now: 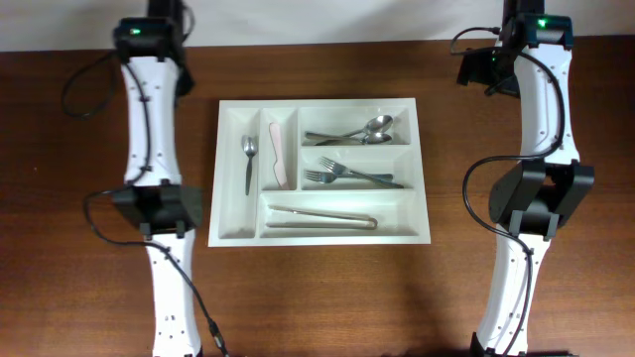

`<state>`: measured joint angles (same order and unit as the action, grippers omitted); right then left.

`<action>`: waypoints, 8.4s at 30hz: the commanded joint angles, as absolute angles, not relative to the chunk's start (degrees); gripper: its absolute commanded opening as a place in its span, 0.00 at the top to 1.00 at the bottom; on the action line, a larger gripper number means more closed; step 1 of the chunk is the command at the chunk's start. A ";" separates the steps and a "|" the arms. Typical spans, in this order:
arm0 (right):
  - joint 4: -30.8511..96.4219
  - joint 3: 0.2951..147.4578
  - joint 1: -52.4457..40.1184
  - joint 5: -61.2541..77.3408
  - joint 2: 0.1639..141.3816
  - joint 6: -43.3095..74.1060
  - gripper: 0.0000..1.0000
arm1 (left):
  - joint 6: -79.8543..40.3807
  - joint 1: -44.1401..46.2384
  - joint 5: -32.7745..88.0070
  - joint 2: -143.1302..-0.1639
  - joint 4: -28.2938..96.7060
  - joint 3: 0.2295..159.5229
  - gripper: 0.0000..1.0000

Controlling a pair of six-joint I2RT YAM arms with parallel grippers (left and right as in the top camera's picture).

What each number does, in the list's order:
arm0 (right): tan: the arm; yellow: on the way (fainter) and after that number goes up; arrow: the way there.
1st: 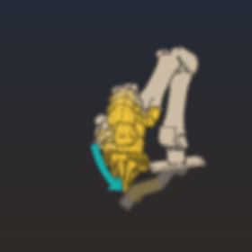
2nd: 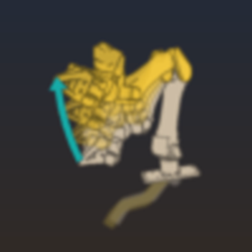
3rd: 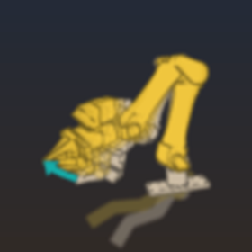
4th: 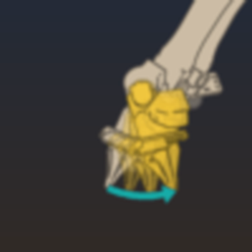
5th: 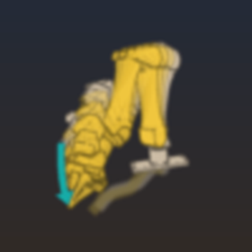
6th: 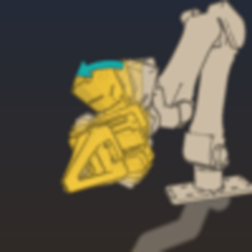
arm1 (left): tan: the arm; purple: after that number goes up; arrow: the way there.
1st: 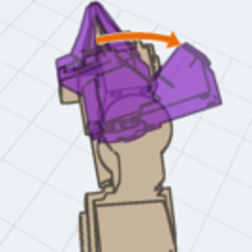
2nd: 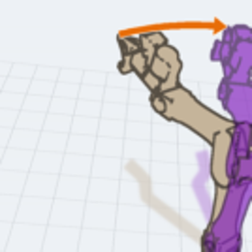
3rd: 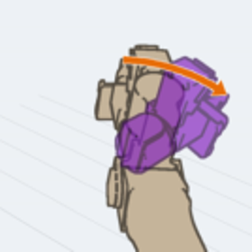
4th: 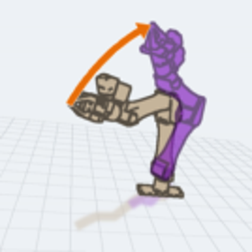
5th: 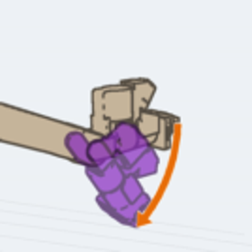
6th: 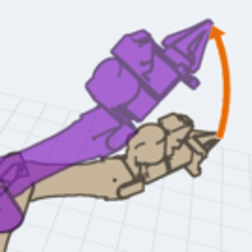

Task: Pack container
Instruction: 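Lower the spoon into the tray's left compartment and open the left gripper, then move the left gripper back left over the remaining silver spoon, then lower the left gripper and grasp the second silver spoon, then carry the spoon with the left gripper into the tray's left compartment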

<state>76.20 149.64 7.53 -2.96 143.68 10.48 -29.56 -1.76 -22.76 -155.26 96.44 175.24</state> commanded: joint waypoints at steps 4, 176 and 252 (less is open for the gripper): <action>75.94 149.40 7.57 -3.49 143.76 10.35 0.01 | -28.58 -6.90 -21.43 -153.64 96.71 166.54 0.54; 70.87 149.40 7.57 -3.49 143.76 10.35 0.01 | -24.77 -10.68 -14.96 -134.93 70.15 109.69 0.55; 70.87 149.40 7.57 -3.49 143.76 10.35 0.01 | 5.45 7.77 8.56 -123.42 67.70 112.42 0.98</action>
